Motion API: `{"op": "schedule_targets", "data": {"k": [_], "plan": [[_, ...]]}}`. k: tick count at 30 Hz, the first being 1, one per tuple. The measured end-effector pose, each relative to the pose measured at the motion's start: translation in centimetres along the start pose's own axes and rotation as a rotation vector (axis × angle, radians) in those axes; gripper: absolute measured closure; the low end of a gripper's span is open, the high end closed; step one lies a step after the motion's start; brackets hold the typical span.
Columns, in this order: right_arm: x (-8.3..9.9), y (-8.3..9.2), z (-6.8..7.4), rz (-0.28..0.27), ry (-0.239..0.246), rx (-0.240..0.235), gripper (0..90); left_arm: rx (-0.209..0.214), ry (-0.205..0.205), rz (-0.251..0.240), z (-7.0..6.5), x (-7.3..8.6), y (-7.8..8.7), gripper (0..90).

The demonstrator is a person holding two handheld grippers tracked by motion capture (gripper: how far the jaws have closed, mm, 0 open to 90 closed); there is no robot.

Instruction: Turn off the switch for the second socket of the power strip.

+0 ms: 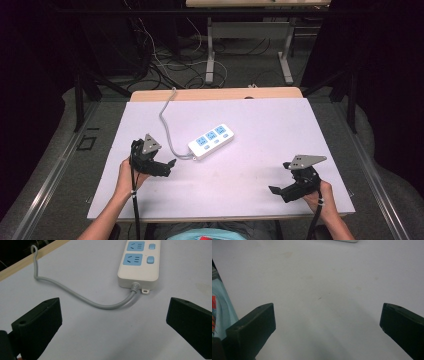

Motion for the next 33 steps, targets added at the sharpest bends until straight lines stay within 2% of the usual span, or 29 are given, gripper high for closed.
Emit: {"op": "schedule_targets", "data": {"k": [1, 2, 3, 7, 10, 16, 26, 27, 28, 30, 31, 33], "plan": [[0.0, 0.0, 0.0, -0.002, 0.001, 0.0, 0.0, 0.0, 0.003, -0.013, 0.0, -0.1, -0.2, 0.3], [0.0, 0.0, 0.0, -0.006, 0.004, 0.006, 0.0, 0.001, -0.005, -0.002, 0.0, -0.1, -0.2, 0.3], [0.0, 0.0, 0.0, -0.005, 0.005, 0.005, 0.0, 0.003, 0.006, -0.012, -0.1, -0.2, -0.4, 0.3], [0.0, 0.0, 0.0, 0.007, 0.009, 0.0, 0.0, 0.006, -0.002, -0.01, -0.1, -0.5, -0.7, 0.3], [0.0, -0.1, 0.0, 0.003, 0.008, 0.002, 0.0, 0.012, 0.012, -0.009, -0.2, -0.7, -0.9, 0.3], [0.0, -0.1, 0.0, 0.002, 0.007, 0.005, 0.0, 0.018, 0.01, -0.012, -0.3, -1.1, -1.4, 0.3], [0.0, 0.0, 0.0, -0.002, 0.009, 0.004, 0.0, 0.027, -0.017, -0.001, -0.3, -1.7, -2.2, 0.4], [0.0, 0.0, 0.0, -0.002, 0.008, 0.005, 0.0, 0.036, 0.002, -0.008, -0.5, -1.7, -2.4, 0.4], [0.0, 0.0, 0.0, 0.012, 0.009, -0.001, 0.0, 0.036, 0.0, -0.006, -0.4, -1.8, -2.5, 0.4], [0.0, -0.1, 0.0, -0.003, 0.007, 0.002, 0.0, 0.038, 0.001, -0.004, -0.4, -1.9, -2.6, 0.4], [0.0, 0.0, 0.0, 0.006, 0.008, -0.001, 0.0, 0.033, -0.015, -0.005, -0.3, -2.0, -2.7, 0.5], [0.0, -0.1, 0.0, -0.001, 0.008, 0.001, 0.0, 0.037, -0.008, 0.001, -0.3, -2.1, -2.7, 0.5]]}}
Point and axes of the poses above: each handheld gripper's, and its own axes: y roughly backward along the jaws, x roughly out of its underside, z roughly to its left, the point moved 5 cm from there along -y, roughly forward along the jaws, and after that the axes turned 7 degrees about -z, right-handed, at the moved point
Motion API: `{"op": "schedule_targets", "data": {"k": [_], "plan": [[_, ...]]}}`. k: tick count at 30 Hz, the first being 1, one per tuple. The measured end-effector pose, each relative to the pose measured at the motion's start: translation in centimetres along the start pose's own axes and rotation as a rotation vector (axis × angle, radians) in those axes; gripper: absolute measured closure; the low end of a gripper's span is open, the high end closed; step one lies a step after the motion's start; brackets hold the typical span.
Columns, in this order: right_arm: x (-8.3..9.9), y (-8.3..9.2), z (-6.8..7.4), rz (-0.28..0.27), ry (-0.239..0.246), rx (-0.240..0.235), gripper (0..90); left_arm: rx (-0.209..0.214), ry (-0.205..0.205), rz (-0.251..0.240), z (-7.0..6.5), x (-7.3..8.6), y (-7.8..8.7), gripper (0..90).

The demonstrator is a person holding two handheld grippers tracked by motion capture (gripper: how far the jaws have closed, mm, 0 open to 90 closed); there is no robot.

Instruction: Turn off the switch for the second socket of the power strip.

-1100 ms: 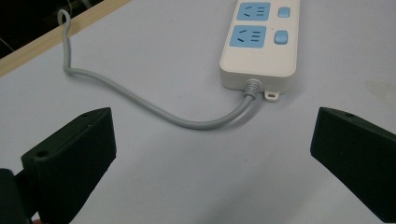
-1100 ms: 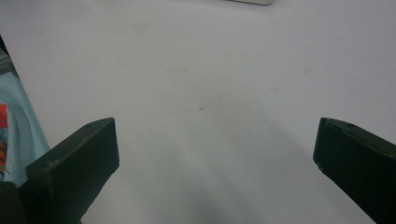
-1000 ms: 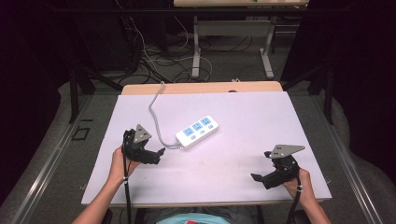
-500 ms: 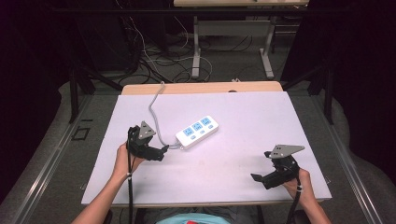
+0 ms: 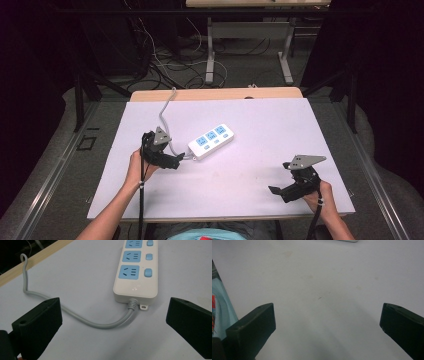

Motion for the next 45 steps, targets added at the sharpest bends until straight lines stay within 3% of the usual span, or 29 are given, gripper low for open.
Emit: {"op": "schedule_targets", "data": {"k": [3, 6, 10, 30, 33, 35, 45], "plan": [[0.0, 0.0, 0.0, 0.006, 0.001, -0.002, 0.0, 0.003, -0.006, -0.003, 0.1, -0.3, -0.3, 0.6], [0.0, 0.0, 0.0, -0.002, -0.001, 0.001, 0.0, 0.01, 0.014, -0.019, -0.1, -0.5, -0.7, 0.7], [0.0, 0.0, 0.0, 0.002, 0.0, 0.0, 0.0, 0.016, 0.006, -0.003, 0.1, -0.7, -0.9, 0.7], [0.0, 0.0, 0.0, -0.001, -0.001, 0.001, 0.0, 0.027, 0.016, -0.018, 0.1, -1.9, -2.9, 0.9], [0.0, 0.0, 0.0, 0.0, -0.002, 0.0, 0.0, 0.045, 0.006, 0.001, 0.3, -2.1, -3.0, 0.9], [0.0, 0.0, 0.0, 0.014, 0.0, -0.005, 0.0, 0.037, 0.024, -0.006, 0.3, -2.2, -3.3, 0.9], [0.0, 0.0, 0.0, -0.001, 0.002, 0.001, 0.0, 0.046, 0.026, 0.001, 0.4, -2.7, -4.2, 0.9]]}}
Point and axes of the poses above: each handheld gripper's, and its own axes: y roughly backward along the jaws, x roughly out of its underside, z roughly to its left, the point moved 5 cm from there along -y, roughly forward along the jaws, and after that the axes turned 7 degrees about -z, right-handed, at the moved point
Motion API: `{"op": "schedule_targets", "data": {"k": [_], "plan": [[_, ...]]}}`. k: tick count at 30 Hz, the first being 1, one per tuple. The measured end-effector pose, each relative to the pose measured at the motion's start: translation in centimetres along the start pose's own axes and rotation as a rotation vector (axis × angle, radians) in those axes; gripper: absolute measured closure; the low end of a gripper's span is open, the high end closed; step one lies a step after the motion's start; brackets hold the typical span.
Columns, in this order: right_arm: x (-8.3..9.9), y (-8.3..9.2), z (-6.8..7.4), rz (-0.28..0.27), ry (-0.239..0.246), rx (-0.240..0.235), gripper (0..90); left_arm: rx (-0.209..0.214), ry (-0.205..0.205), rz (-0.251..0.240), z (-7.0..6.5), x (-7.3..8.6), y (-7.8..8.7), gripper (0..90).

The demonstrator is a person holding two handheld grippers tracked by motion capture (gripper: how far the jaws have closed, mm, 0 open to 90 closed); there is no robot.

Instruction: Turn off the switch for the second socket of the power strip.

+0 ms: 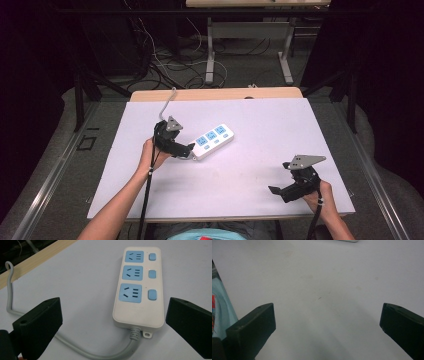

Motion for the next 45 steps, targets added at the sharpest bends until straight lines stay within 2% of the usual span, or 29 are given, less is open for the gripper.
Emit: {"op": "schedule_targets", "data": {"k": [1, 2, 3, 9, 15, 16, 17, 18, 21, 22, 23, 28, 29, 35, 36, 40, 45], "plan": [[0.0, 0.0, 0.0, 0.0, -0.001, -0.001, 0.0, -0.007, 0.001, -0.012, 0.0, -0.1, -0.2, 1.0], [0.0, 0.0, 0.0, 0.0, 0.0, -0.002, 0.0, 0.003, 0.003, -0.001, 0.0, -0.1, -0.2, 1.0], [0.0, 0.0, 0.0, 0.002, 0.001, -0.004, 0.0, -0.006, 0.001, -0.004, 0.0, -0.1, -0.3, 1.0], [0.0, 0.0, 0.0, 0.007, 0.002, -0.008, 0.0, 0.005, 0.004, 0.006, 0.1, -0.4, -0.8, 1.0], [0.0, 0.0, 0.0, 0.001, -0.001, -0.004, 0.0, 0.003, 0.009, 0.0, 0.0, -0.8, -1.4, 1.2], [0.0, 0.1, 0.0, 0.015, 0.001, -0.008, 0.0, 0.013, 0.005, 0.005, 0.1, -0.9, -1.4, 1.2], [0.0, 0.0, 0.0, 0.001, 0.001, -0.003, 0.0, 0.005, 0.006, -0.003, 0.0, -1.0, -1.6, 1.3], [0.0, 0.1, 0.0, 0.015, 0.001, -0.008, 0.0, 0.015, 0.008, 0.009, 0.0, -1.0, -1.6, 1.3], [0.0, 0.0, 0.0, 0.0, -0.002, -0.003, 0.0, 0.009, 0.009, 0.0, 0.0, -1.2, -1.9, 1.5], [0.0, 0.0, 0.0, -0.001, -0.003, -0.004, 0.0, 0.024, 0.011, 0.011, 0.0, -1.2, -1.9, 1.5], [0.0, 0.0, 0.0, -0.002, -0.002, -0.004, 0.0, 0.011, 0.008, -0.003, 0.0, -1.3, -2.1, 1.5], [0.0, 0.0, 0.0, 0.008, 0.0, -0.007, 0.0, 0.015, 0.019, -0.001, 0.0, -1.5, -2.6, 1.5], [0.0, 0.0, 0.0, 0.012, 0.001, -0.008, 0.0, 0.019, 0.007, 0.011, 0.1, -1.5, -2.6, 1.5], [0.0, 0.0, 0.1, 0.0, -0.001, -0.006, 0.0, 0.016, 0.02, 0.008, 0.2, -1.7, -3.3, 1.8], [0.0, 0.0, 0.0, 0.0, 0.0, -0.007, 0.0, 0.022, 0.017, 0.018, 0.2, -1.7, -3.3, 2.1], [0.0, 0.0, 0.0, 0.006, 0.0, -0.011, 0.0, 0.012, 0.018, 0.006, 0.1, -1.8, -3.7, 4.3], [0.0, -0.1, 0.0, 0.005, 0.0, -0.01, 0.0, 0.019, 0.009, 0.023, -0.1, -2.0, -4.1, 7.7]]}}
Point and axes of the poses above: each handheld gripper's, and its own axes: y roughly backward along the jaws, x roughly out of its underside, z roughly to its left, the point moved 5 cm from there along -y, roughly forward along the jaws, and after that the axes turned 7 degrees about -z, right-handed, at the moved point
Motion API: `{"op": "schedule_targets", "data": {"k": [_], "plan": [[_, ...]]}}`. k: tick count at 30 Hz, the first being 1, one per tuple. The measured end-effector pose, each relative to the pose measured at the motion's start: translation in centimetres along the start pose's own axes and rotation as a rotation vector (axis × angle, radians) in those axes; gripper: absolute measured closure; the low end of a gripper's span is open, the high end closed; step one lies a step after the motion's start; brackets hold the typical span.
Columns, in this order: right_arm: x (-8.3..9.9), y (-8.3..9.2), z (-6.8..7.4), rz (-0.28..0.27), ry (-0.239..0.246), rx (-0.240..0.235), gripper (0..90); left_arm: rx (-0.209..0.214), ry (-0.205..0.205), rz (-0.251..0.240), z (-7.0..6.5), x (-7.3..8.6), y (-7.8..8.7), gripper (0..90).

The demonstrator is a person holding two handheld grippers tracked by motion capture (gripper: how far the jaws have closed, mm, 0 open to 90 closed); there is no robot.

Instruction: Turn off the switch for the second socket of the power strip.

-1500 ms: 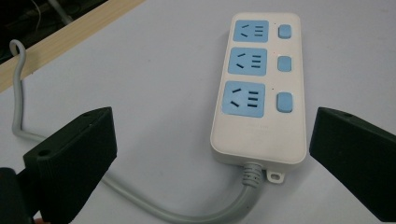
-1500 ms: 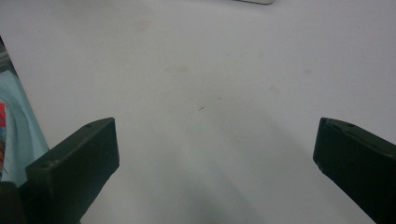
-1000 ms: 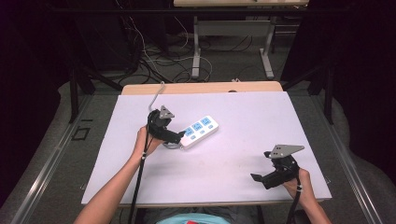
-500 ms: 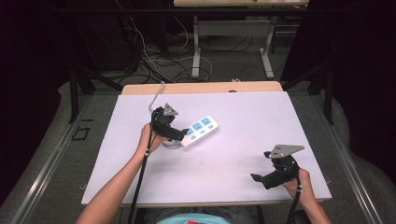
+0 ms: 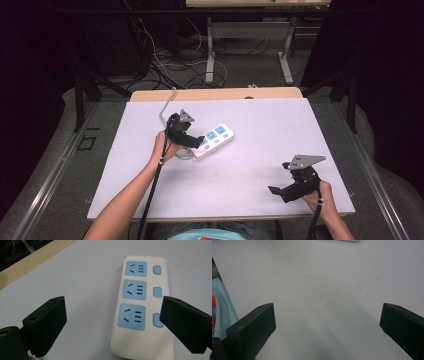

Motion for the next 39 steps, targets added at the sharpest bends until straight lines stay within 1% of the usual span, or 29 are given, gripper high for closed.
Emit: {"op": "schedule_targets", "data": {"k": [3, 4, 7, 8, 9, 11, 12, 13, 16, 17, 18, 19, 20, 21, 22, 23, 25, 26, 28, 29, 30, 31, 33, 34, 35, 36, 37, 38, 39], "plan": [[0.0, 0.0, 0.0, -0.001, -0.003, 0.005, 0.0, -0.007, 0.004, -0.007, -0.1, -0.1, -0.3, 11.4], [0.0, 0.0, 0.0, -0.001, -0.003, 0.005, 0.0, -0.008, 0.012, -0.017, -0.2, -0.1, -0.4, 12.9], [0.0, -0.1, 0.0, 0.001, 0.0, 0.001, 0.0, -0.003, 0.004, -0.002, -0.1, -0.2, -0.5, 16.7], [0.0, -0.1, 0.0, 0.001, 0.0, 0.0, 0.0, 0.008, 0.01, 0.0, -0.2, -0.3, -0.6, 17.8], [0.0, -0.1, 0.0, 0.002, 0.0, 0.0, 0.0, 0.0, 0.006, -0.008, -0.3, -0.3, -0.7, 19.3], [0.0, -0.2, 0.0, 0.002, -0.003, 0.004, 0.0, 0.008, 0.008, -0.011, -0.5, -0.4, -0.8, 23.5], [0.0, -0.2, 0.0, 0.001, -0.003, 0.004, 0.0, 0.009, -0.001, -0.006, -0.5, -0.4, -0.9, 25.9], [0.0, -0.2, 0.1, 0.001, -0.004, 0.001, 0.0, 0.021, 0.004, -0.006, -0.6, -0.5, -1.0, 28.7], [0.0, -0.2, 0.0, 0.001, -0.003, 0.005, 0.0, 0.026, -0.002, -0.011, -0.9, -0.6, -1.3, 35.7], [0.0, -0.1, 0.0, 0.001, -0.003, 0.006, 0.0, 0.027, 0.007, -0.026, -1.1, -0.7, -1.4, 38.7], [0.0, -0.1, 0.0, 0.001, -0.004, 0.007, 0.0, 0.037, 0.007, -0.014, -1.1, -0.7, -1.4, 40.8], [0.0, -0.1, 0.0, 0.001, -0.003, 0.006, 0.0, 0.04, 0.003, -0.015, -1.2, -0.7, -1.5, 43.6], [0.0, -0.1, 0.0, 0.001, -0.002, 0.006, 0.0, 0.037, 0.011, -0.028, -1.3, -0.8, -1.7, 45.8], [0.0, -0.1, 0.0, 0.001, -0.003, 0.006, 0.0, 0.031, 0.002, -0.025, -1.3, -0.8, -1.7, 47.2], [0.0, -0.1, 0.0, 0.002, -0.003, 0.005, 0.0, 0.028, 0.01, -0.032, -1.4, -0.9, -1.8, 49.7], [0.0, -0.1, 0.0, 0.001, -0.002, 0.007, 0.0, 0.037, 0.006, -0.029, -1.4, -0.9, -1.9, 51.8], [0.0, 0.0, 0.0, 0.004, 0.004, 0.004, 0.0, 0.032, 0.017, -0.031, -1.5, -0.9, -2.1, 54.7], [-0.1, 0.0, -0.1, 0.002, 0.014, 0.005, 0.0, 0.037, 0.014, -0.032, -1.6, -0.9, -2.1, 56.8], [0.0, -0.1, -0.1, 0.001, 0.015, 0.005, 0.0, 0.039, 0.021, -0.039, -1.9, -0.9, -2.4, 60.2], [0.0, -0.1, 0.1, 0.005, -0.002, 0.002, 0.0, 0.048, 0.013, -0.035, -1.9, -0.9, -2.4, 62.1], [0.0, -0.1, 0.1, 0.003, -0.002, 0.003, 0.0, 0.059, 0.014, -0.037, -2.1, -1.0, -2.5, 64.1], [0.0, 0.0, 0.0, 0.006, 0.011, 0.004, 0.0, 0.059, 0.013, -0.036, -2.2, -1.0, -2.6, 66.3], [0.0, -0.1, 0.0, 0.001, 0.007, 0.007, 0.0, 0.083, 0.012, -0.031, -2.6, -1.0, -2.8, 70.0], [-0.1, -0.1, -0.1, 0.0, 0.014, 0.008, 0.0, 0.085, 0.009, -0.037, -2.7, -1.0, -3.0, 72.9], [0.0, -0.1, 0.1, 0.002, -0.001, 0.005, 0.0, 0.086, 0.01, -0.04, -2.9, -1.0, -3.1, 75.2], [0.0, -0.1, 0.0, 0.002, 0.0, 0.004, 0.0, 0.102, 0.015, -0.031, -3.0, -1.0, -3.1, 77.8], [0.0, 0.0, 0.1, 0.008, -0.002, 0.0, 0.0, 0.096, 0.012, -0.044, -3.1, -1.0, -3.3, 80.4], [0.0, -0.1, 0.0, 0.006, 0.002, 0.001, 0.0, 0.101, 0.013, -0.042, -3.2, -1.0, -3.4, 82.6], [0.0, -0.1, 0.0, 0.002, 0.002, 0.007, 0.0, 0.107, 0.005, -0.031, -3.2, -0.9, -3.4, 85.2]]}}
Point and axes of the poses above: each handheld gripper's, and its own axes: y roughly backward along the jaws, x roughly out of its underside, z roughly to its left, the point moved 5 cm from there along -y, roughly forward along the jaws, and after that the axes turned 7 degrees about -z, right-handed, at the moved point
